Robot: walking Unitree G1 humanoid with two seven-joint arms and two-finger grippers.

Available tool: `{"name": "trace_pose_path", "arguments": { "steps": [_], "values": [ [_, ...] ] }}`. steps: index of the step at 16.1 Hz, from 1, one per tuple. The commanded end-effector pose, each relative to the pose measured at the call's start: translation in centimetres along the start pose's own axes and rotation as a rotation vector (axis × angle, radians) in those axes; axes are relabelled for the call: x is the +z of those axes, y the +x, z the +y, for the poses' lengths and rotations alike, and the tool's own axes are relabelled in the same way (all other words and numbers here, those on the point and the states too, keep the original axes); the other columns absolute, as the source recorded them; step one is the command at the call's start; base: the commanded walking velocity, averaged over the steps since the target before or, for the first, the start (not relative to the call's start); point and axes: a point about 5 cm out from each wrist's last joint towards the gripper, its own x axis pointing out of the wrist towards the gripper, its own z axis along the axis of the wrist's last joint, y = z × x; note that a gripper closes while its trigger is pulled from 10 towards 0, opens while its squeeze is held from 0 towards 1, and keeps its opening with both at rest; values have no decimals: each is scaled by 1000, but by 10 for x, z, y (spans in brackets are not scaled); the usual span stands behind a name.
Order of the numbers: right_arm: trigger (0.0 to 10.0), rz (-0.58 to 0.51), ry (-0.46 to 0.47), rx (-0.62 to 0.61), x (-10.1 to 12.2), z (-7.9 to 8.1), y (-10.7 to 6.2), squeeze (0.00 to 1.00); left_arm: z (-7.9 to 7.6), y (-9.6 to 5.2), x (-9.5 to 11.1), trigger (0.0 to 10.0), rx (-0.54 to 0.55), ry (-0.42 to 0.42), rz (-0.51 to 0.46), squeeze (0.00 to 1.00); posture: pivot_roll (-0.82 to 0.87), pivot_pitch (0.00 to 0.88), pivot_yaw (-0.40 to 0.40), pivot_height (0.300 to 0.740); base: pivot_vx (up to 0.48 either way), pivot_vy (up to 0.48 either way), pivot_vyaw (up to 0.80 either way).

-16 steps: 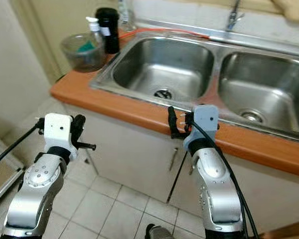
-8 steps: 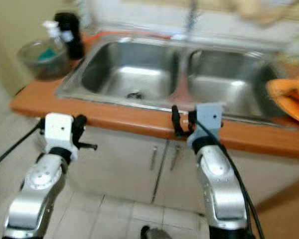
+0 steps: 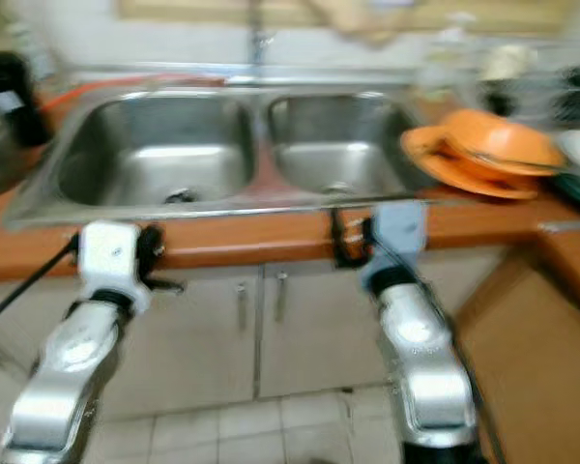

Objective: Kitchen organization

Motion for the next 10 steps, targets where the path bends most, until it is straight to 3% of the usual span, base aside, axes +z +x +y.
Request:
{"name": "trace_pose_path", "arguments": {
  "steps": [1,9,10],
  "values": [
    [10000,-7,-11,-9,3,-4,0,1000,-2,0,2,10000,-1,-6,-6,0,-55,0,8,740,0,0,-800],
    [10000,4,-22,0,3,-4,-1,1000,2,-1,-2,10000,28,-41,12,0,-59,0,7,740,0,0,-800],
    [10000,2,-23,3,3,-4,0,1000,4,-2,-2,10000,37,-58,8,0,-59,0,7,740,0,0,0]
  ]
}}
